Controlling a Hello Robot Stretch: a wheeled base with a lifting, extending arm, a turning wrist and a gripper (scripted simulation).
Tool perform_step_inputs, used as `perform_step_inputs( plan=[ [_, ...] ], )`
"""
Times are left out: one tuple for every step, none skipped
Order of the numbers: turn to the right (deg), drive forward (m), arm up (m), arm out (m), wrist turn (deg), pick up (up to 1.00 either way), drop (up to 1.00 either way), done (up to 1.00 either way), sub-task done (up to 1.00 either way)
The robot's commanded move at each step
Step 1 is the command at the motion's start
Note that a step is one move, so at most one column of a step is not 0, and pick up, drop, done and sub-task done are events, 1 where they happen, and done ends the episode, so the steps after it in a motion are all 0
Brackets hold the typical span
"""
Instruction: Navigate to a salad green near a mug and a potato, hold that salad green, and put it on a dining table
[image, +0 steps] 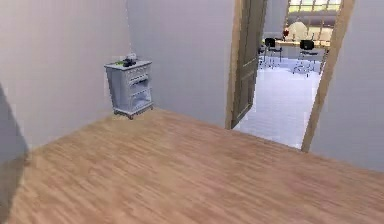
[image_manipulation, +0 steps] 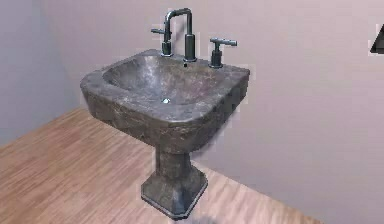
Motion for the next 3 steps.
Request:
perform_step_inputs(
  plan=[
    [24.0,0.0,0.0,0.0,0.0,0.0,0.0,0.0,0.0],
    [0.0,1.0,0.0,0.0,0.0,0.0,0.0,0.0,0.0],
    [3.0,0.0,0.0,0.0,0.0,0.0,0.0,0.0,0.0]
  ],
)
